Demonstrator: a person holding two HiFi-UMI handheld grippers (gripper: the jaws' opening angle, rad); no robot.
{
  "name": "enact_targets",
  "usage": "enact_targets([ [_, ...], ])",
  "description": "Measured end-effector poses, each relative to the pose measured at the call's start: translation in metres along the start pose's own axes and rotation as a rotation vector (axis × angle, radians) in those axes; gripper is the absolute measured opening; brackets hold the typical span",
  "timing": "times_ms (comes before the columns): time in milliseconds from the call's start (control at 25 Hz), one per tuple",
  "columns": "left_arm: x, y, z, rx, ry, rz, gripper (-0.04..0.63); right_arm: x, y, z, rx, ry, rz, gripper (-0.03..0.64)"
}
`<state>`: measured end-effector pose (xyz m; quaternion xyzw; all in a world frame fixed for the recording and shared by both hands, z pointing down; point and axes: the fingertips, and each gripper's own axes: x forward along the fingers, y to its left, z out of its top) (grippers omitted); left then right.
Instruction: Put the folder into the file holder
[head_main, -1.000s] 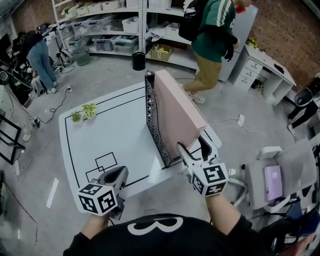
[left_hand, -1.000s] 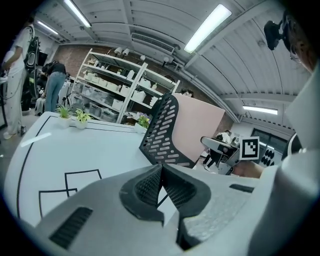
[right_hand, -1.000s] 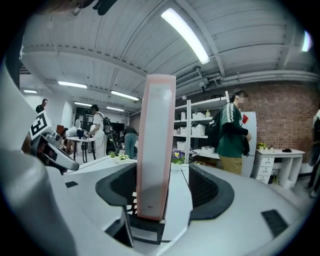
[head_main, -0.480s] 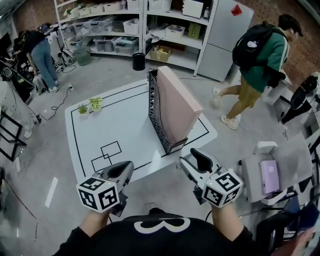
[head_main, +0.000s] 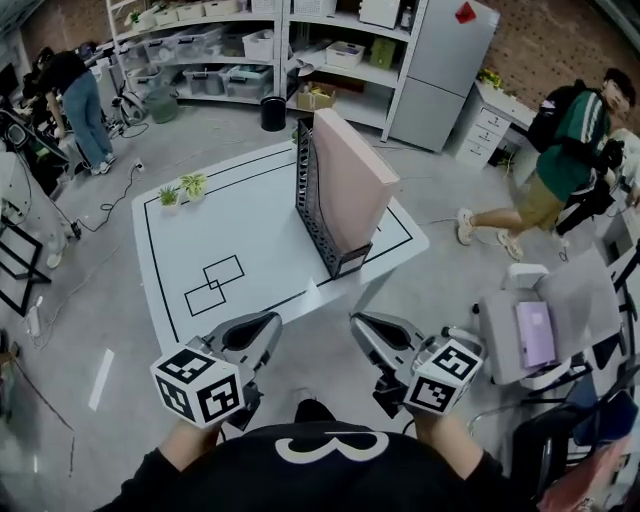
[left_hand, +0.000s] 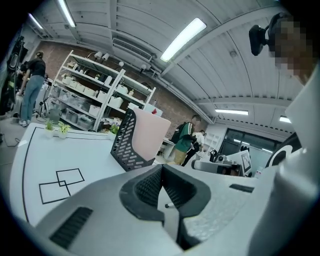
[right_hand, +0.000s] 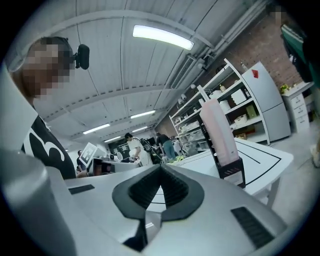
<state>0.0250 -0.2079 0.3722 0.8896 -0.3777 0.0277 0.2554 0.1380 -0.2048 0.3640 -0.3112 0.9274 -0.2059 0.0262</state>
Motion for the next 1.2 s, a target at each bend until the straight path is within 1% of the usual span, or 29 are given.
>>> enact_targets([
  [200,-0.014,-0.016,-0.011,0.012,-0.003,-0.017,0.006,-0.005,0.023,-0.013,-0.009,0.017,0.03,0.003],
  [440,-0.033,-0.024,-0.014,0.025,-0.017,-0.001,0.006,-0.01,0.04,-0.019,-0.023,0.013,0.032,0.003],
  [840,-0.046,-0.027,-0.019,0.029,-0.019,0.009,0.006,-0.017,0.052,-0.026,-0.035,0.019,0.023,0.003],
  [1200,-0.038,-0.022,-0.02,0.04,-0.002,0.006,0.006,-0.011,0.044,-0.027,-0.039,0.03,0.016,0.003],
])
